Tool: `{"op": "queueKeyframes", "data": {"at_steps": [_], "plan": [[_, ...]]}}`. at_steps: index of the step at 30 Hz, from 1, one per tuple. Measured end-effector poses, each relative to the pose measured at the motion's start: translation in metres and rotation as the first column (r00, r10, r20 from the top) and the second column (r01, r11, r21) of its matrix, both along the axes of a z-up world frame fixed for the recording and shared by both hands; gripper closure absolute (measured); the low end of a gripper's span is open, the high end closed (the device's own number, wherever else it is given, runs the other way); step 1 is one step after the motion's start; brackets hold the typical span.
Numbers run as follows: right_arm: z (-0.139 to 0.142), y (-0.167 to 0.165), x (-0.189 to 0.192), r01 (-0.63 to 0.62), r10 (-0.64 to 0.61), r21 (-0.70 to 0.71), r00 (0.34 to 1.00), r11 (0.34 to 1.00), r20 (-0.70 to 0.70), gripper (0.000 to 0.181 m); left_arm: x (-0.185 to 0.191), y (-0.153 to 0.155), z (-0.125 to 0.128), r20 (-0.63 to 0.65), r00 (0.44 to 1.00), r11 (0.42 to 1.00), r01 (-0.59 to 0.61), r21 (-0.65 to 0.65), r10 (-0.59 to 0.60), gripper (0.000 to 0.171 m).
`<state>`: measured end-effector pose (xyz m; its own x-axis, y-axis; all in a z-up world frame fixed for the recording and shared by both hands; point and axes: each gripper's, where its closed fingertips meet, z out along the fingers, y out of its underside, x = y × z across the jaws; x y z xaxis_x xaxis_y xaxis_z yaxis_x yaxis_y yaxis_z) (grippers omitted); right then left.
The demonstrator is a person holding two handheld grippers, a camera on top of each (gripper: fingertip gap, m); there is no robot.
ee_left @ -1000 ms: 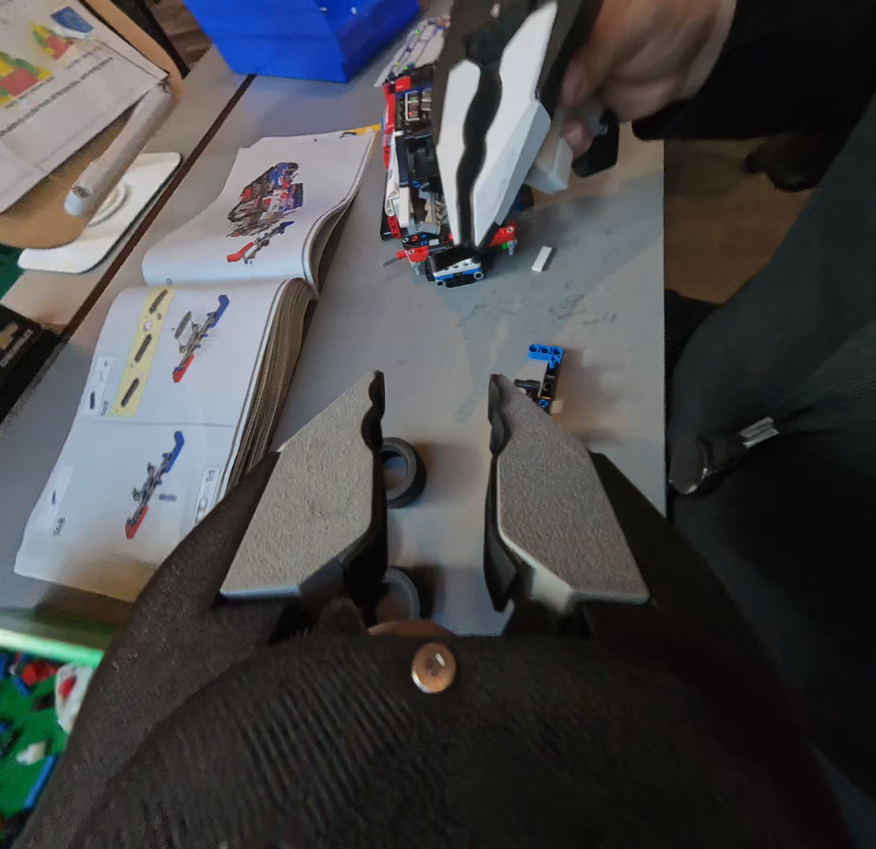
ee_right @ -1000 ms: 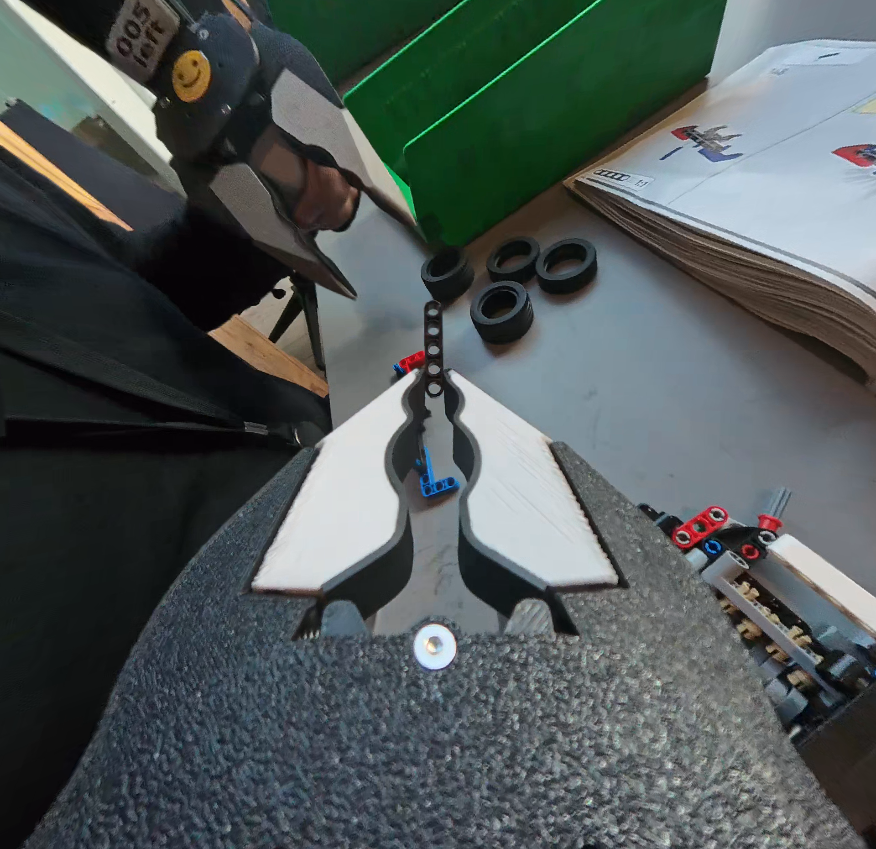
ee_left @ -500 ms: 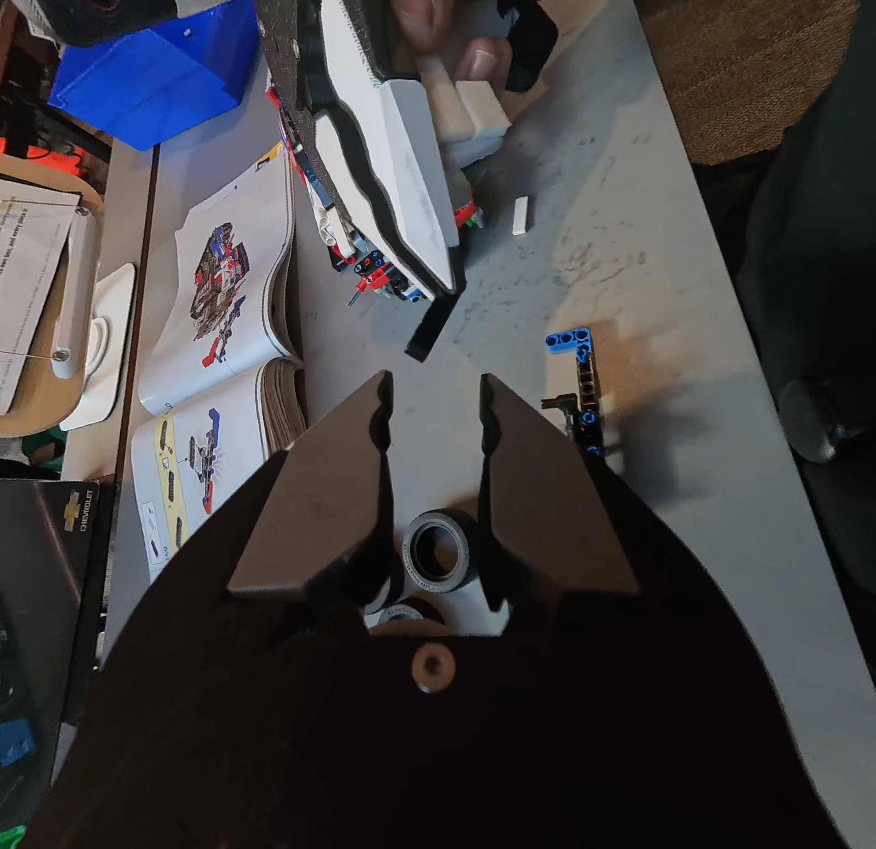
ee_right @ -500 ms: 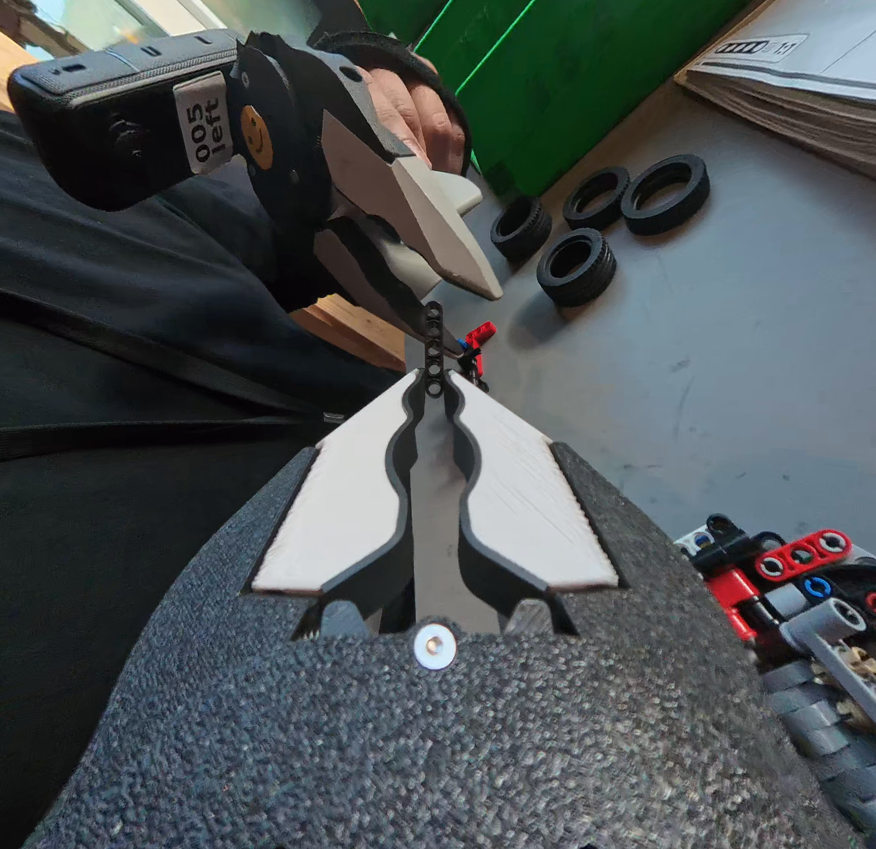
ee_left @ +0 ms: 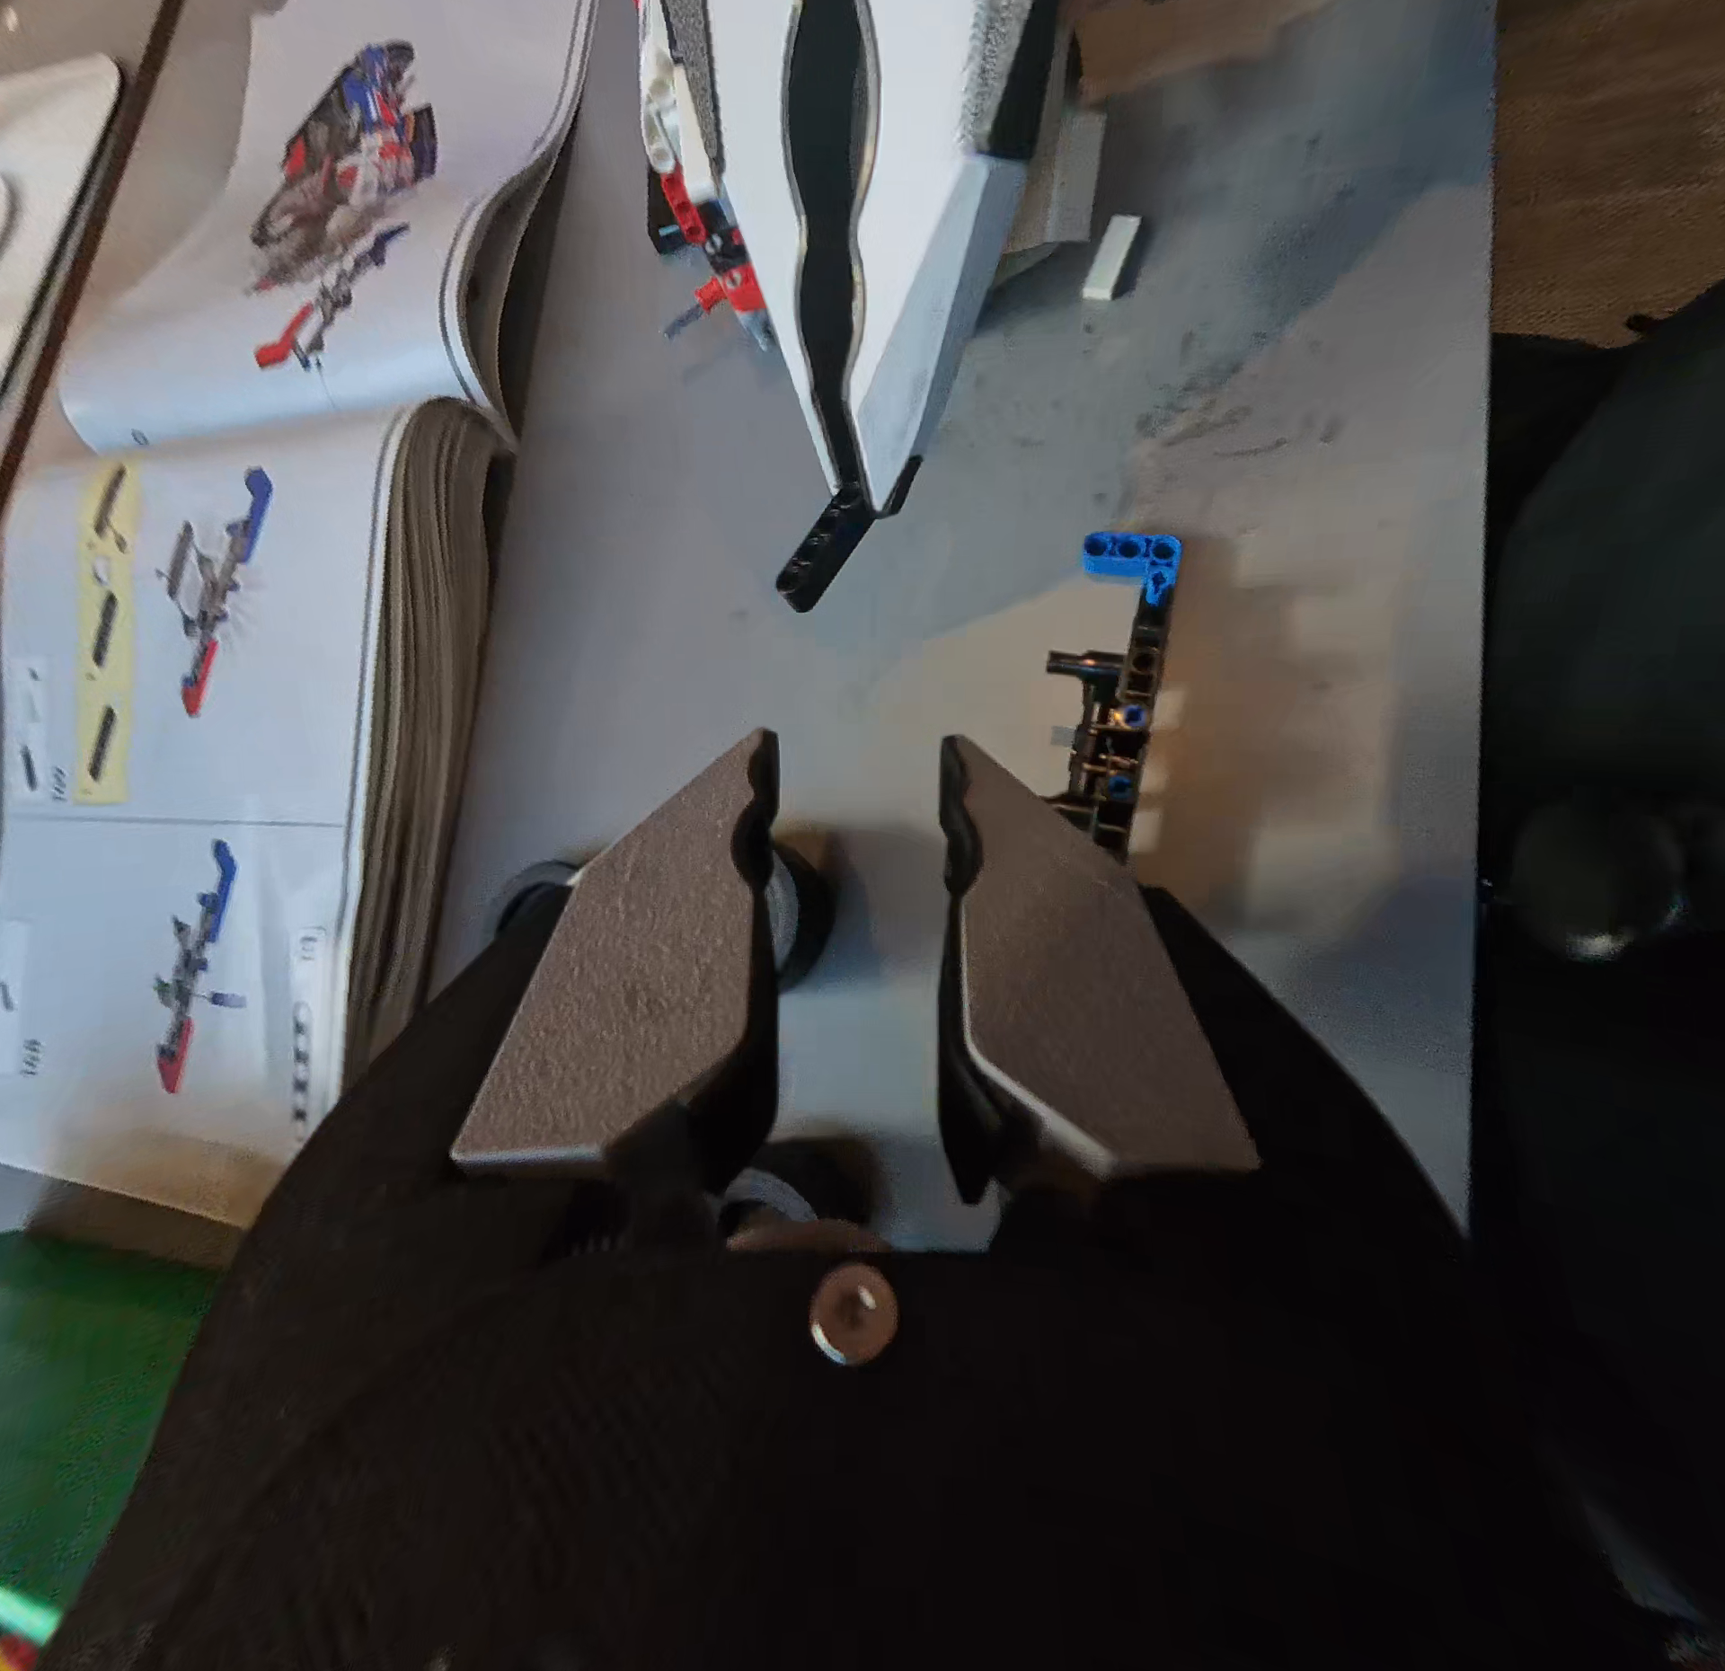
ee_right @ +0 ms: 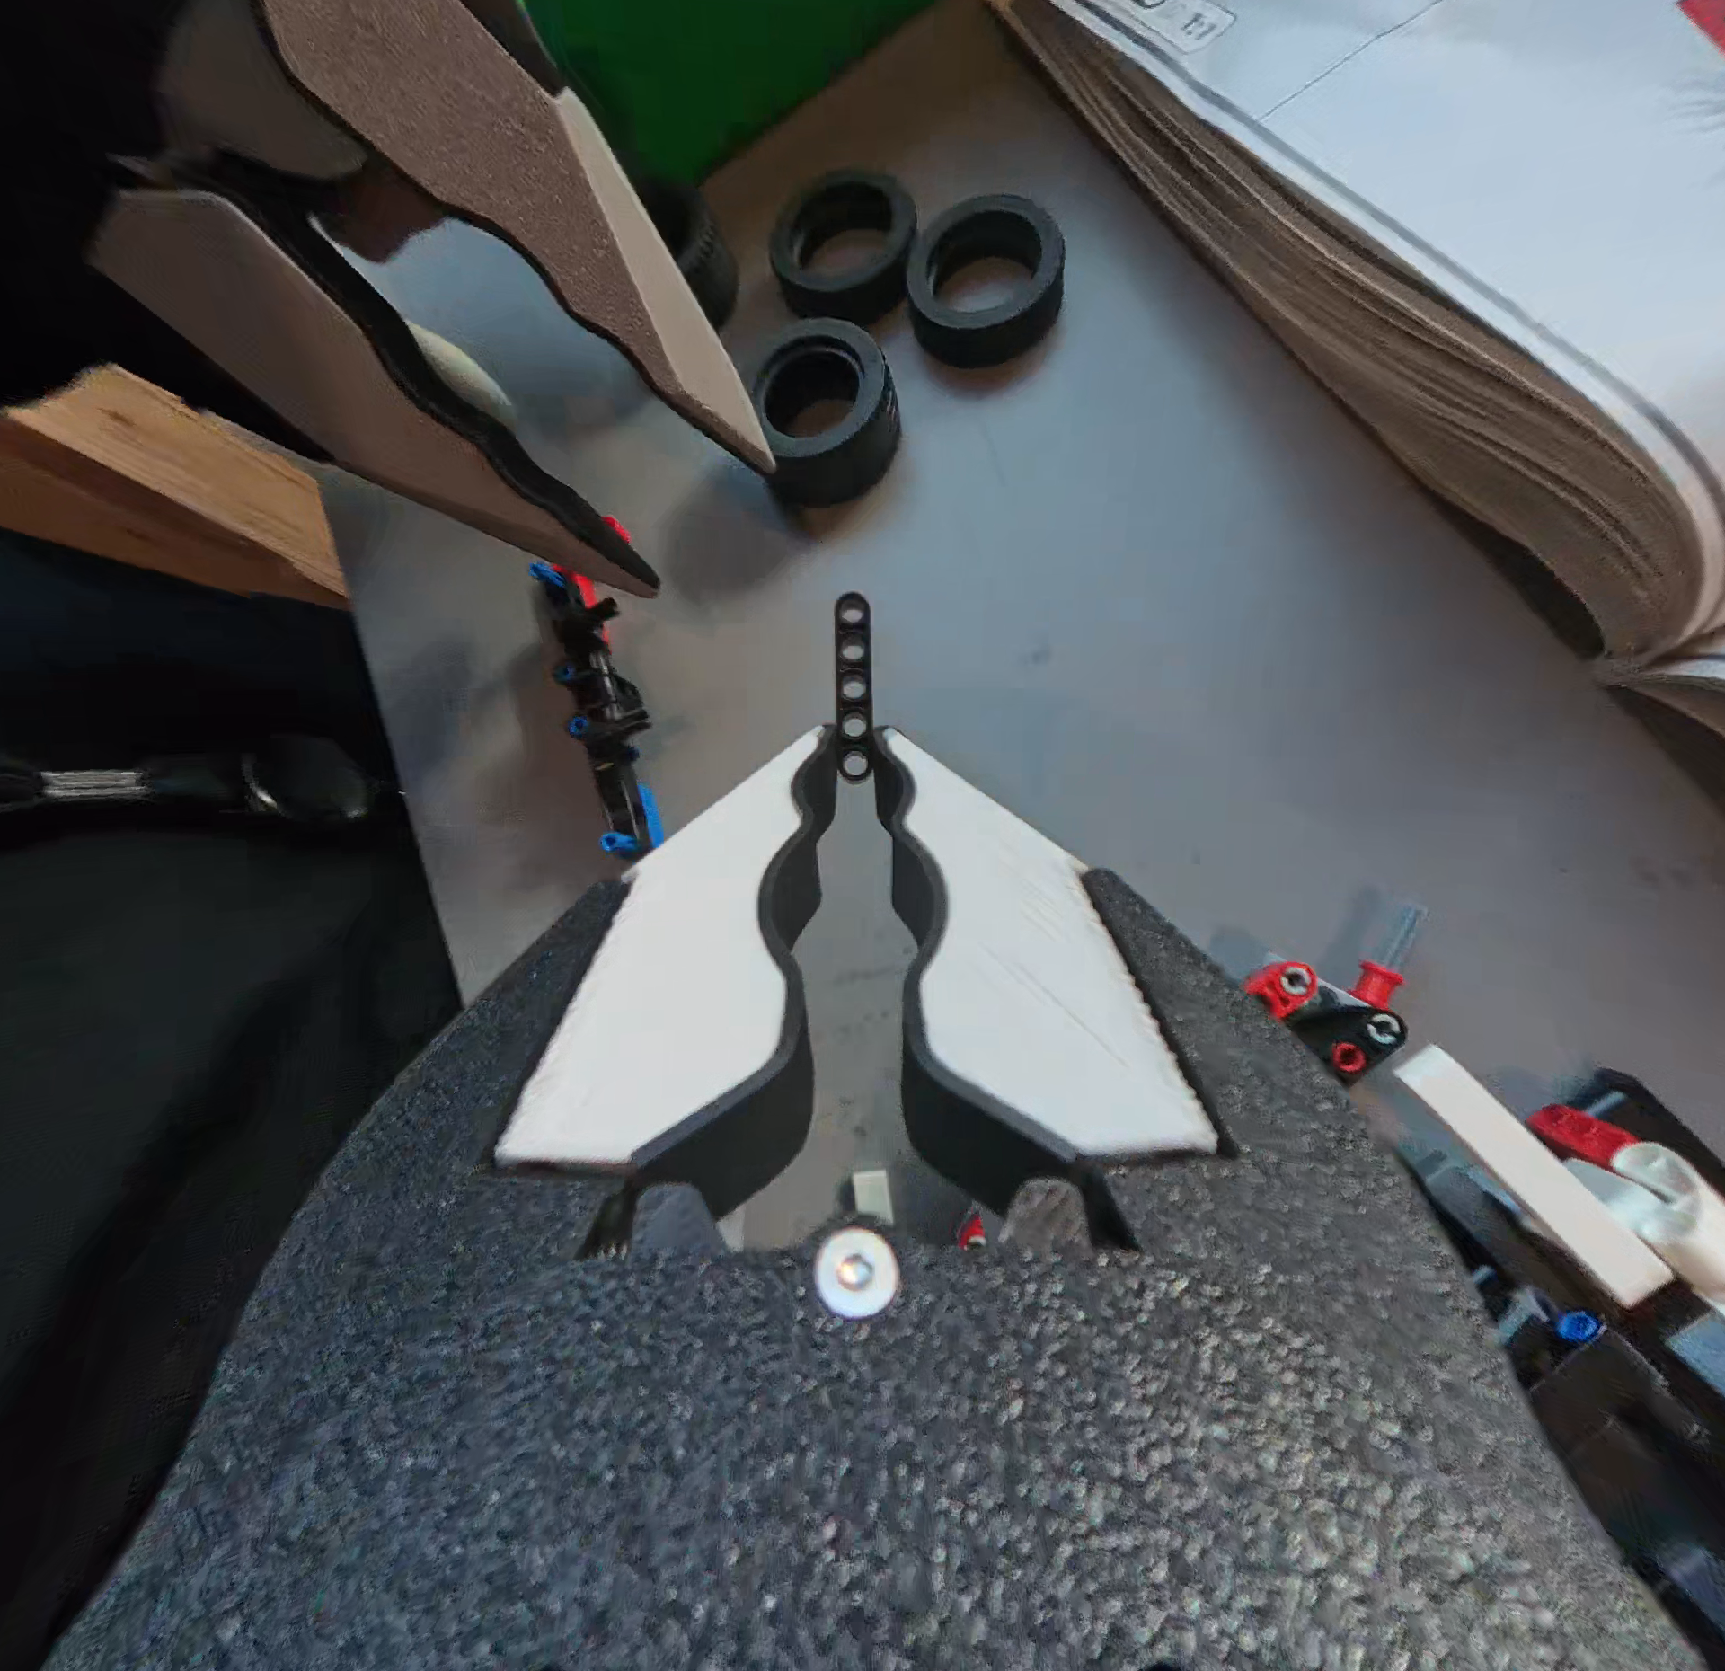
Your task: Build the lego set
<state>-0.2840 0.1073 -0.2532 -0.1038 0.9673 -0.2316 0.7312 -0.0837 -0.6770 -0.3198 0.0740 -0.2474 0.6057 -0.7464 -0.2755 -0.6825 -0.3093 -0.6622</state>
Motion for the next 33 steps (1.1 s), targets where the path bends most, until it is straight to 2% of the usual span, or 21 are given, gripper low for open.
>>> {"op": "queueKeyframes", "data": {"at_steps": [3, 9, 11, 13, 16, 19, 21, 26, 30, 33], "plan": [[-0.016, 0.003, -0.003, -0.009, 0.001, 0.131, 0.998, 0.991, 0.063, 0.174, -0.002, -0.008, -0.007, 0.052, 0.998, 0.999, -0.036, -0.031, 0.037, 0.141], [-0.032, 0.01, -0.007, -0.012, -0.017, 0.249, 0.993, 0.968, 0.113, 0.174, -0.011, -0.016, -0.017, 0.073, 0.991, 0.993, -0.105, -0.058, 0.109, 0.14], [-0.035, 0.009, -0.008, -0.018, -0.013, 0.242, 0.992, 0.97, 0.125, 0.174, -0.013, -0.017, -0.019, 0.084, 0.988, 0.99, -0.121, -0.074, 0.127, 0.14], [-0.034, 0.001, -0.01, -0.021, 0.001, 0.167, 0.993, 0.986, 0.122, 0.174, -0.016, -0.017, -0.02, 0.079, 0.987, 0.988, -0.137, -0.073, 0.143, 0.139], [-0.02, -0.011, -0.015, -0.012, 0.014, -0.027, 0.997, 1.0, 0.075, 0.174, -0.018, -0.011, -0.013, 0.057, 0.99, 0.991, -0.129, -0.029, 0.131, 0.14], [0.004, -0.019, -0.017, -0.025, 0.03, -0.295, 0.999, 0.955, 0.012, 0.174, -0.014, 0.003, -0.001, -0.027, 0.996, 0.995, -0.084, 0.052, 0.085, 0.137], [0.016, -0.019, -0.016, -0.033, 0.033, -0.41, 0.999, 0.912, -0.007, 0.175, -0.008, 0.013, 0.006, -0.091, 0.995, 0.994, -0.025, 0.109, 0.035, 0.135], [0.022, -0.024, -0.008, -0.062, 0.073, -0.495, 0.997, 0.867, 0.002, 0.175, 0.013, 0.02, 0.01, -0.18, 0.977, 0.978, 0.14, 0.156, -0.112, 0.135], [0.02, -0.027, -0.005, -0.063, 0.083, -0.547, 0.996, 0.834, 0.012, 0.174, 0.02, 0.02, 0.001, -0.25, 0.95, 0.961, 0.228, 0.158, -0.185, 0.163], [0.02, -0.025, -0.003, -0.058, 0.078, -0.562, 0.997, 0.825, 0.013, 0.174, 0.022, 0.017, 0.0, -0.228, 0.953, 0.961, 0.235, 0.144, -0.199, 0.165]]}}
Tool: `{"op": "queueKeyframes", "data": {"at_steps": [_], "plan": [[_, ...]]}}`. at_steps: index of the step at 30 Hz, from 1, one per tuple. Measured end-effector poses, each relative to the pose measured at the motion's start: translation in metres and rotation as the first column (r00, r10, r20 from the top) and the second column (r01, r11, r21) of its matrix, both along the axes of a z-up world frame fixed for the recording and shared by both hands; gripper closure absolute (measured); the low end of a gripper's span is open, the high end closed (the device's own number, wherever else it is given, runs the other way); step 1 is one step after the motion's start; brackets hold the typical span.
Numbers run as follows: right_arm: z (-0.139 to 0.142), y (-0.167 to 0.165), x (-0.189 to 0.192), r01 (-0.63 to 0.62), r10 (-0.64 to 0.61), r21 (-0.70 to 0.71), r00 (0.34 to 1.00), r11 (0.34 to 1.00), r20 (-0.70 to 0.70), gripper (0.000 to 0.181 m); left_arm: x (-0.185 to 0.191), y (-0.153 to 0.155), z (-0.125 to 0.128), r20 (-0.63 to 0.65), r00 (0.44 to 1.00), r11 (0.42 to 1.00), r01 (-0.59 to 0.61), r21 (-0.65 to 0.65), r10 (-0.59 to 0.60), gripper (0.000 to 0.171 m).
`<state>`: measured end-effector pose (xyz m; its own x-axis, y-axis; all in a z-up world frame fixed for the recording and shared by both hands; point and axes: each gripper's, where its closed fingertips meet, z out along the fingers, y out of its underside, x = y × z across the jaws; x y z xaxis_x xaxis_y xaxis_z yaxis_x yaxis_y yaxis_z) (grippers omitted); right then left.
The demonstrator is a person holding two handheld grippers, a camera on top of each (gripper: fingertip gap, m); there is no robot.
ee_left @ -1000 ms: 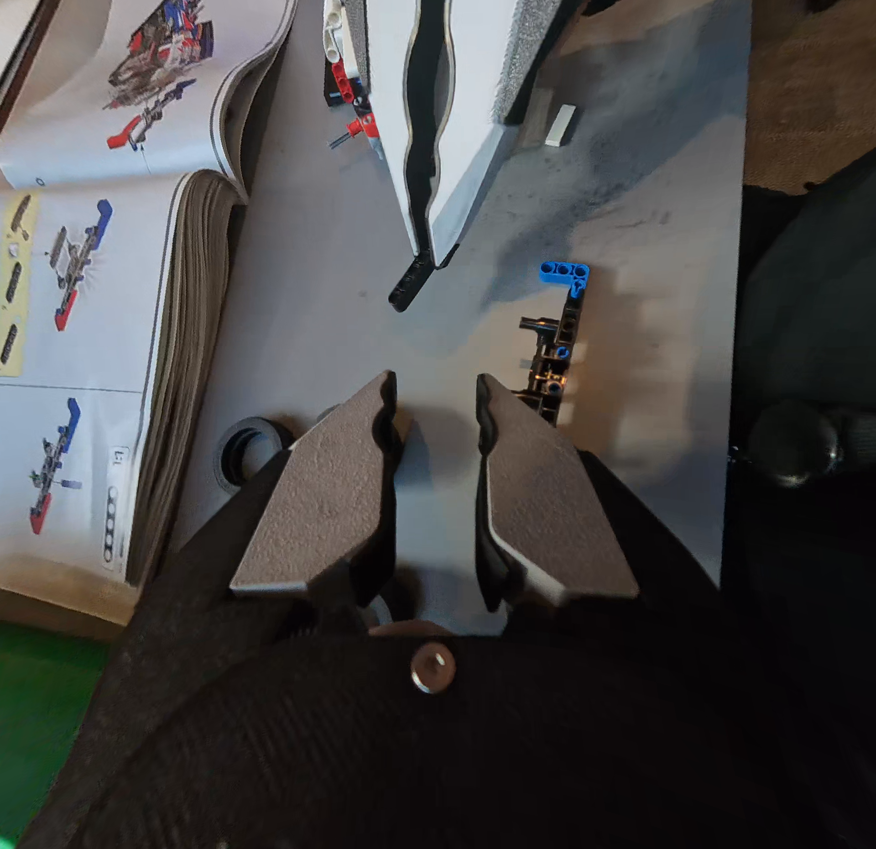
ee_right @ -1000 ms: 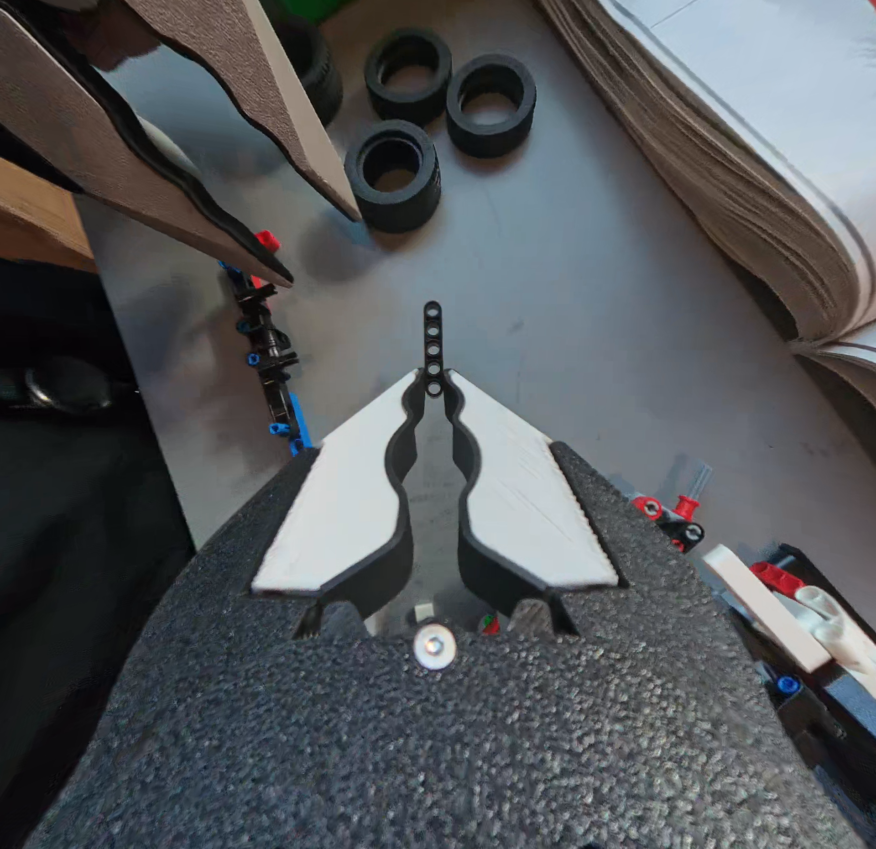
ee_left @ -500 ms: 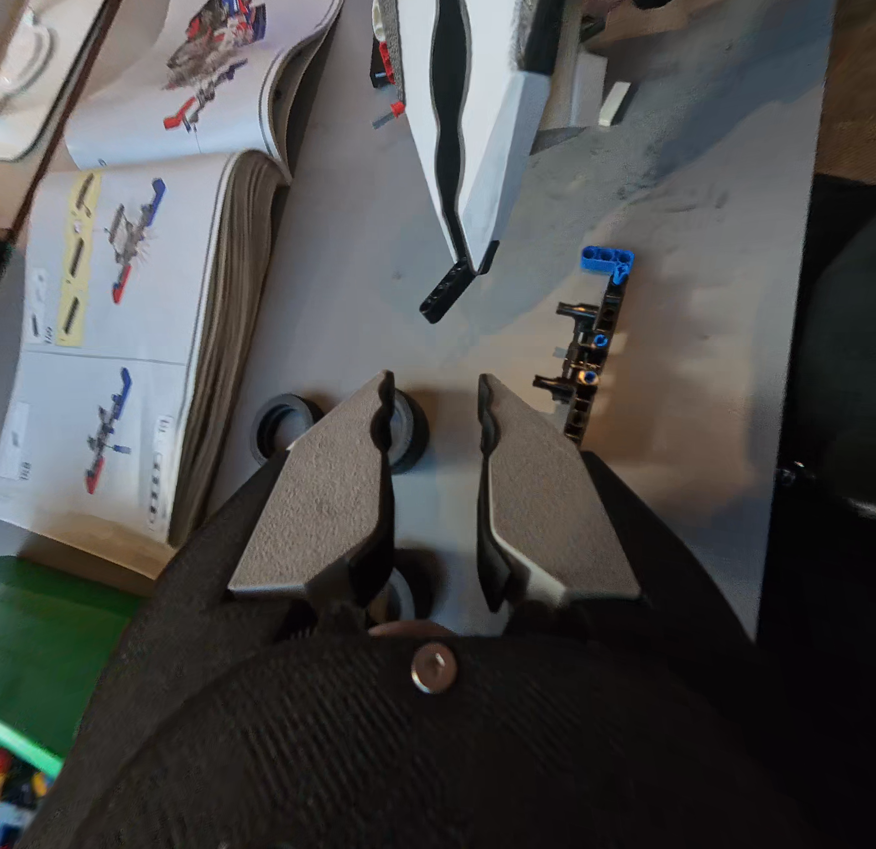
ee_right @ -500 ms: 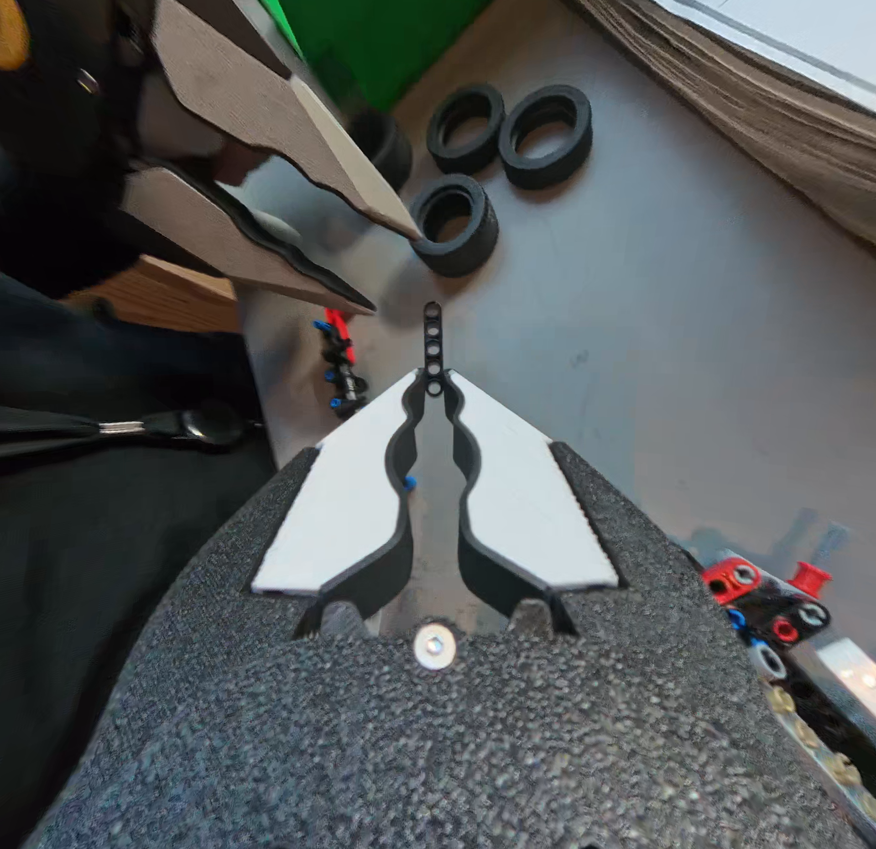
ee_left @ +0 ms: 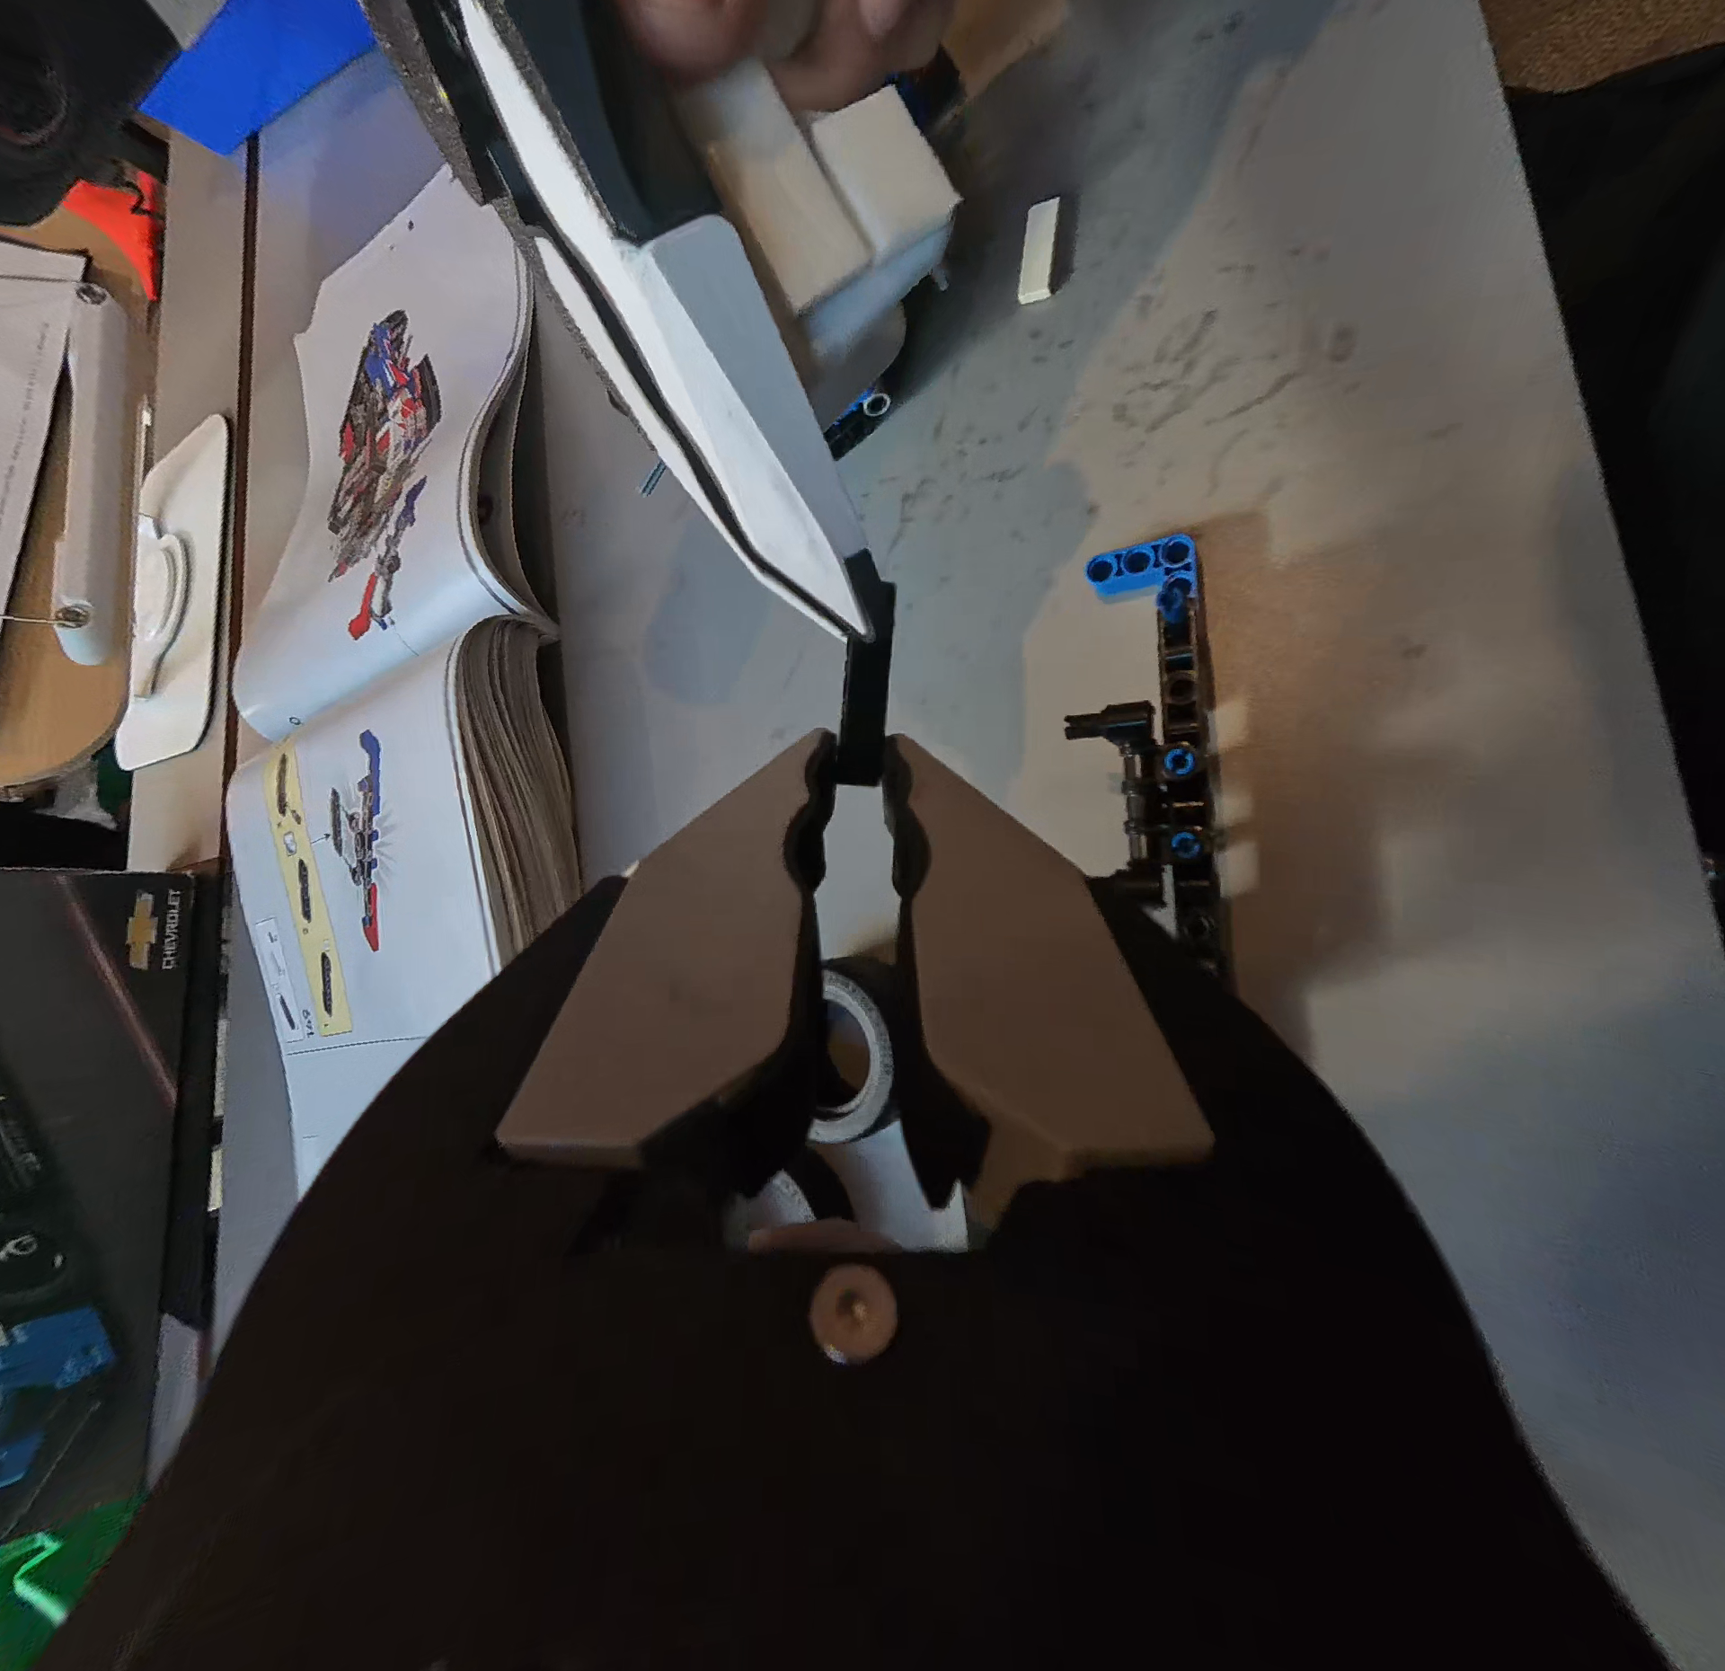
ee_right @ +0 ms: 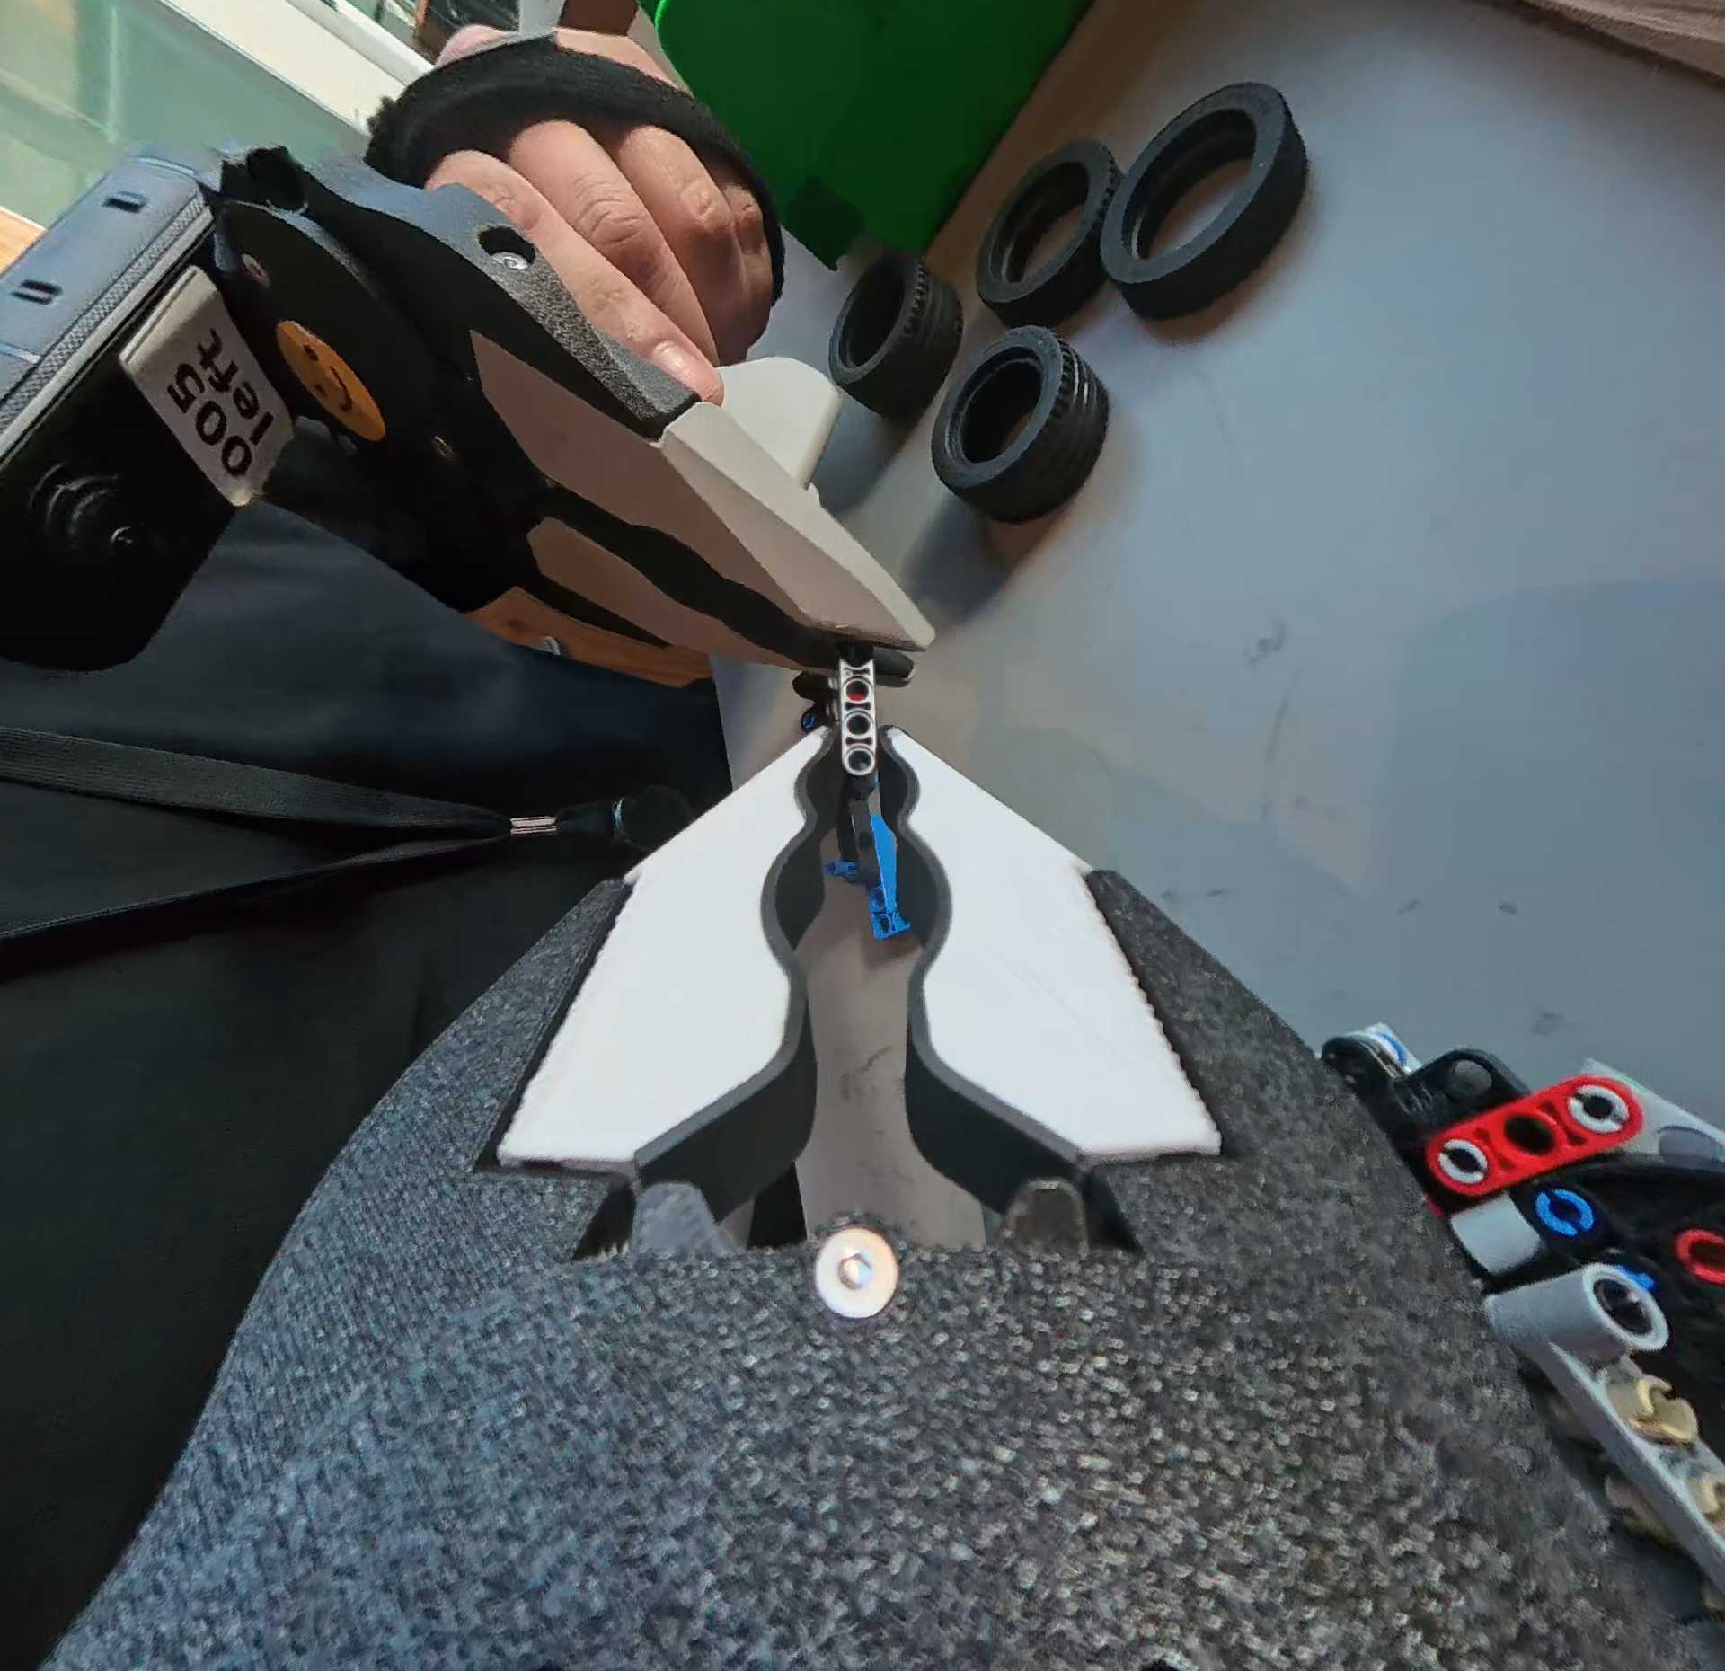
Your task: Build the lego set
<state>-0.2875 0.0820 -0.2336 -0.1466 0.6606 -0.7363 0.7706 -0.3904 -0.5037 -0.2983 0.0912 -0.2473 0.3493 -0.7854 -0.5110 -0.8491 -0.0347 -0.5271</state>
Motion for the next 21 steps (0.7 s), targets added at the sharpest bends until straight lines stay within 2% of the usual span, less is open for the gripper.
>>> {"op": "queueKeyframes", "data": {"at_steps": [3, 10, 13, 16, 21], "plan": [[-0.001, 0.004, 0.0, 0.012, -0.012, 0.044, 1.0, 0.999, -0.004, 0.174, 0.001, -0.001, -0.003, 0.05, 0.998, 0.998, -0.028, -0.056, 0.03, 0.166], [-0.008, 0.021, -0.006, 0.05, -0.05, 0.295, 0.999, 0.954, -0.008, 0.172, -0.007, 0.006, -0.011, 0.165, 0.97, 0.968, -0.143, -0.207, 0.178, 0.166], [-0.004, 0.034, -0.007, 0.075, -0.06, 0.435, 0.997, 0.897, -0.049, 0.166, -0.008, 0.004, -0.016, 0.208, 0.953, 0.947, -0.159, -0.28, 0.222, 0.166], [0.005, 0.027, -0.006, 0.047, 0.022, 0.53, 0.992, 0.847, -0.124, 0.162, -0.007, 0.004, -0.013, 0.231, 0.933, 0.925, -0.194, -0.326, 0.277, 0.166], [0.0, 0.024, -0.003, -0.016, 0.165, 0.732, 0.977, 0.681, -0.132, 0.159, -0.008, 0.001, -0.011, 0.268, 0.928, 0.93, -0.165, -0.327, 0.259, 0.166]]}}
